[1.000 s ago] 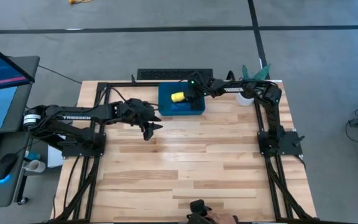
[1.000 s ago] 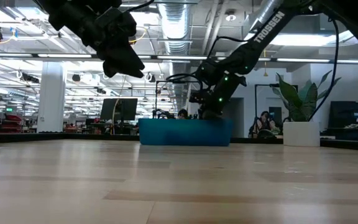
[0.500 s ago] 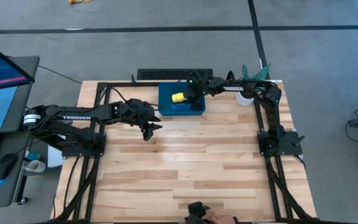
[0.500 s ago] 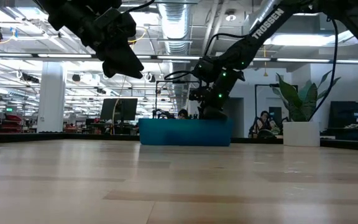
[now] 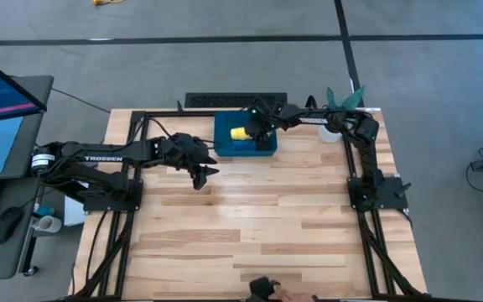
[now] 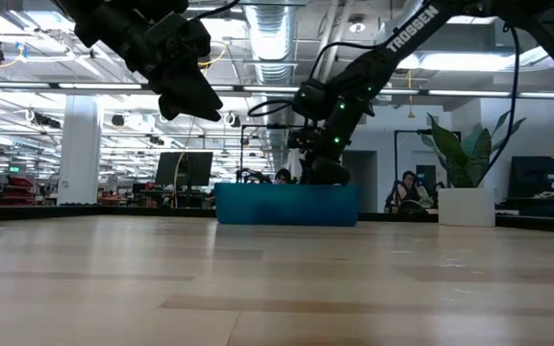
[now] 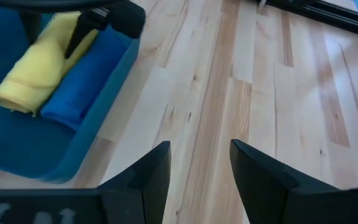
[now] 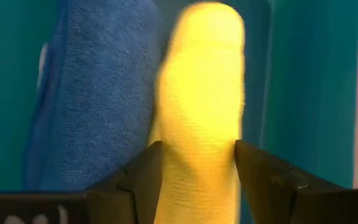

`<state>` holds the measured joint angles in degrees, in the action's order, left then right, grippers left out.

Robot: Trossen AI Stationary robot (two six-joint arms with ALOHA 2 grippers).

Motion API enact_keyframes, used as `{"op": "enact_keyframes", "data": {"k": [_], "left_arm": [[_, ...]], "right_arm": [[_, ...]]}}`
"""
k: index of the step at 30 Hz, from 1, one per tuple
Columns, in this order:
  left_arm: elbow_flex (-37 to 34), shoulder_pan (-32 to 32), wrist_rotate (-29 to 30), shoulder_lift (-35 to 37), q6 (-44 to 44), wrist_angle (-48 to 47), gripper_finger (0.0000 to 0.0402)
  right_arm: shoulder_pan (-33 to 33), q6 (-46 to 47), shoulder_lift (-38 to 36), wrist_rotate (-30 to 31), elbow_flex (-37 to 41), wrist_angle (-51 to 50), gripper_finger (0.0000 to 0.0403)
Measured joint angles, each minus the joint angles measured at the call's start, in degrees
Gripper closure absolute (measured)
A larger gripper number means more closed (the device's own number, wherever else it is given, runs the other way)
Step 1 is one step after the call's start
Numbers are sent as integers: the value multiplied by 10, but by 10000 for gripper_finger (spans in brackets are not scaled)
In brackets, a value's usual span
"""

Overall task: Roll microfiber towels into tight, uniform cylinder then place into a basket
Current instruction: Put the rolled yellow towel into the blue bin, then return to Home Position

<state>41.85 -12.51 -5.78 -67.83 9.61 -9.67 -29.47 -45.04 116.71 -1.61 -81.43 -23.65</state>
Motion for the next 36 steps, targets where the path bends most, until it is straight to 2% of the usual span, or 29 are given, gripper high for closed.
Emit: {"op": "enact_keyframes", "data": {"k": [9, 15, 20, 24, 29, 33, 36], "left_arm": [[0, -20, 0, 0, -10, -3, 244], [1, -31, -1, 0, -19, -5, 244], [38, -35, 0, 0, -47, -57, 244], [74, -35, 5, 13, -82, -96, 244], [83, -35, 7, 55, -90, -126, 244], [84, -28, 18, 103, -90, -155, 244], [59, -17, 38, 139, -96, -139, 244]], "right_arm": [[13, 3, -9, 29, 1, -7, 163], [13, 15, -22, 75, 1, 3, 168], [14, 31, -47, 91, 0, 1, 183], [13, 58, -89, 91, 0, -34, 202], [15, 109, -162, 87, 5, -104, 234], [20, 146, -230, 75, 51, -116, 262], [32, 179, -282, 73, 103, -107, 283]]}}
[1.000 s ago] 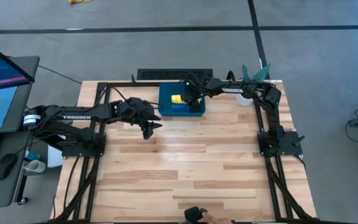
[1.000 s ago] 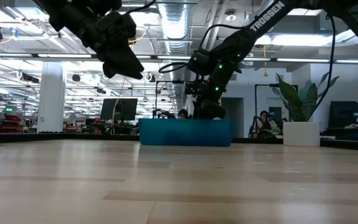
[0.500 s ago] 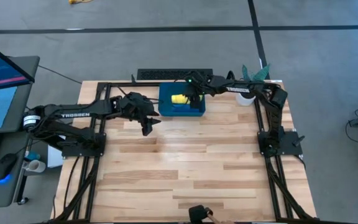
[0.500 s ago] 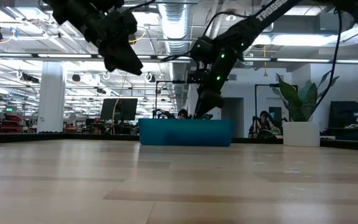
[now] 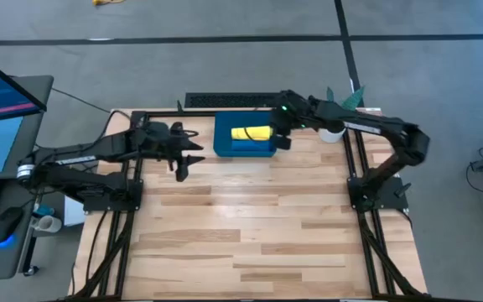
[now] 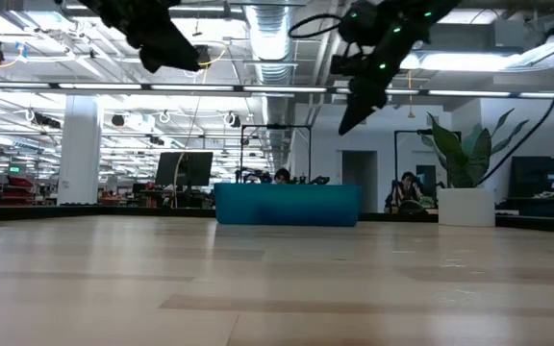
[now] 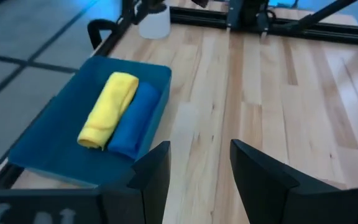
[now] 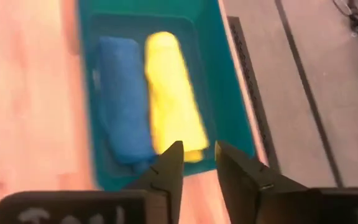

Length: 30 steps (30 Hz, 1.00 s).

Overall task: Roll microfiber towels into tight, uniform cylinder then place into a basket
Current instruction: Return to Home Position

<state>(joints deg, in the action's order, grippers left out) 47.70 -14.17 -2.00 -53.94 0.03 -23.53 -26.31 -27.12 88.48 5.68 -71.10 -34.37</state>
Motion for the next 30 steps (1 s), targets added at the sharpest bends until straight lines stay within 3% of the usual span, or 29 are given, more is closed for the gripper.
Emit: {"op": "enact_keyframes", "data": {"k": [13, 30], "left_arm": [[-227, 30, 13, 125, 75, 178, 244], [-361, 64, 14, 324, 88, 217, 244]], "right_arm": [[127, 141, -209, 2, 208, 79, 343], [211, 234, -482, 4, 390, 157, 349]]}}
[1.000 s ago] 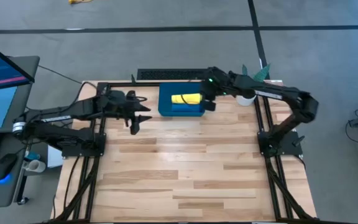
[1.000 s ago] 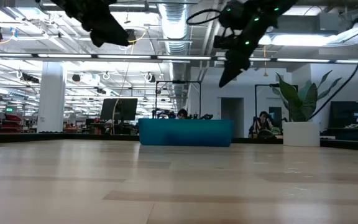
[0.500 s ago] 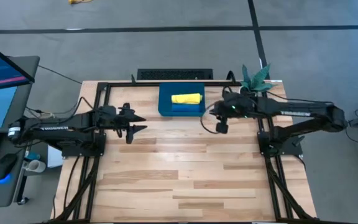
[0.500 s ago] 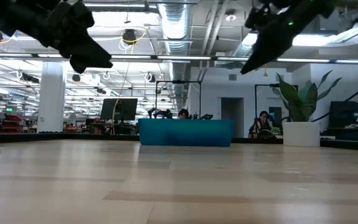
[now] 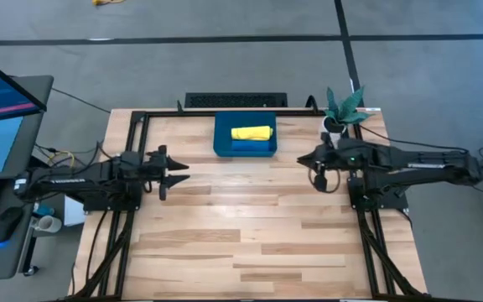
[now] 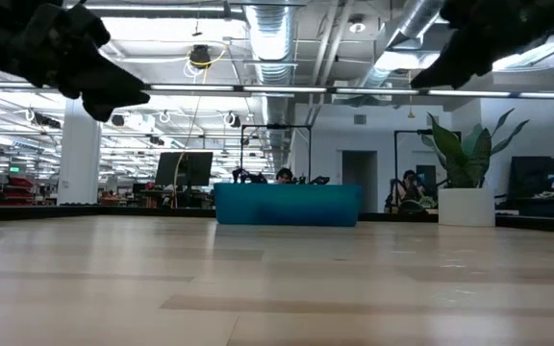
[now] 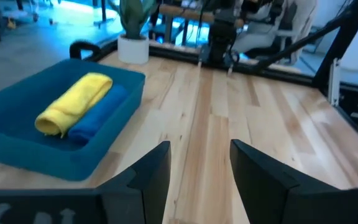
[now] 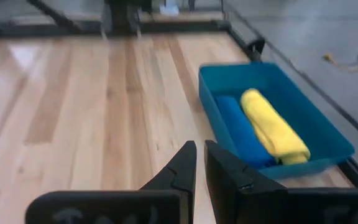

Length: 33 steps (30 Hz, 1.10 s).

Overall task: Roll microfiber towels into tight, uniform cylinder then place into a basket
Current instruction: Return to Home Position

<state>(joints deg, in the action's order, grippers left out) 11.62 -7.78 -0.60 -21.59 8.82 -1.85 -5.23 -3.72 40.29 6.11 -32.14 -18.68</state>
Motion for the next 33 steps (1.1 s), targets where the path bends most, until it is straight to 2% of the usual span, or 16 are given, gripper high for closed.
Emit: {"op": "enact_keyframes", "data": {"k": [14, 17, 20, 33], "left_arm": [[-48, 0, -2, 167, 17, 0, 244], [-78, 1, -5, 192, 29, 40, 244], [-110, 7, -6, 210, 31, 79, 244], [-109, 30, -5, 214, 23, 85, 244]], "right_arm": [[47, 18, -173, 0, 123, 87, 349], [55, 32, -205, 0, 149, 99, 349], [60, 38, -231, 2, 168, 110, 349], [79, 67, -322, 19, 236, 116, 349]]}}
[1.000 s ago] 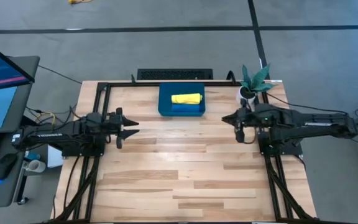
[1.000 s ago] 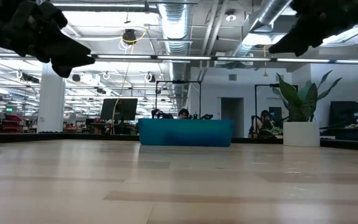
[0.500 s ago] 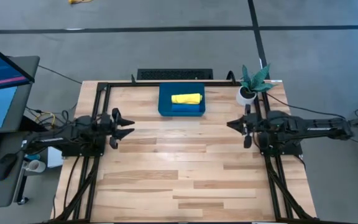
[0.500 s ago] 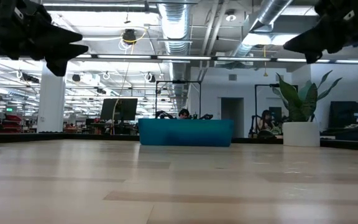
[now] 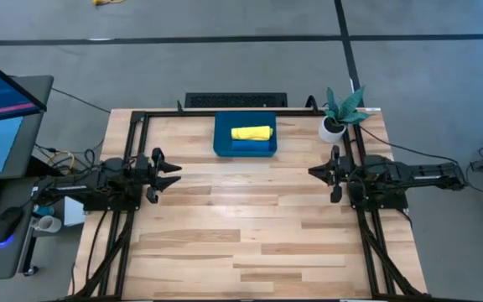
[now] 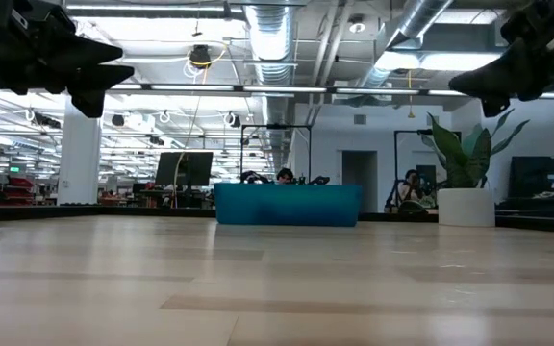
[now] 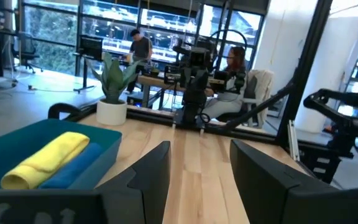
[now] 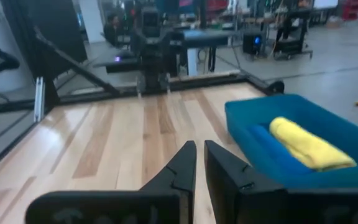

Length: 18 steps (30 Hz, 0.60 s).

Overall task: Roll microfiber towels into tight, uniform cylinder then place into a basket
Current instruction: Return to Home Position

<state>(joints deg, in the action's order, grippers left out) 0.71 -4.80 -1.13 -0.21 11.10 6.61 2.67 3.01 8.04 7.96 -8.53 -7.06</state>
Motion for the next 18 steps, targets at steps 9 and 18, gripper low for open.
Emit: {"op": "enact_keyframes", "data": {"k": [9, 18], "left_arm": [[0, 4, 9, 0, -29, 7, 244], [0, 4, 15, 0, -31, 2, 307]], "right_arm": [[-1, 4, -72, 3, 38, 1, 349], [-1, 15, -75, 1, 78, 83, 349]]}}
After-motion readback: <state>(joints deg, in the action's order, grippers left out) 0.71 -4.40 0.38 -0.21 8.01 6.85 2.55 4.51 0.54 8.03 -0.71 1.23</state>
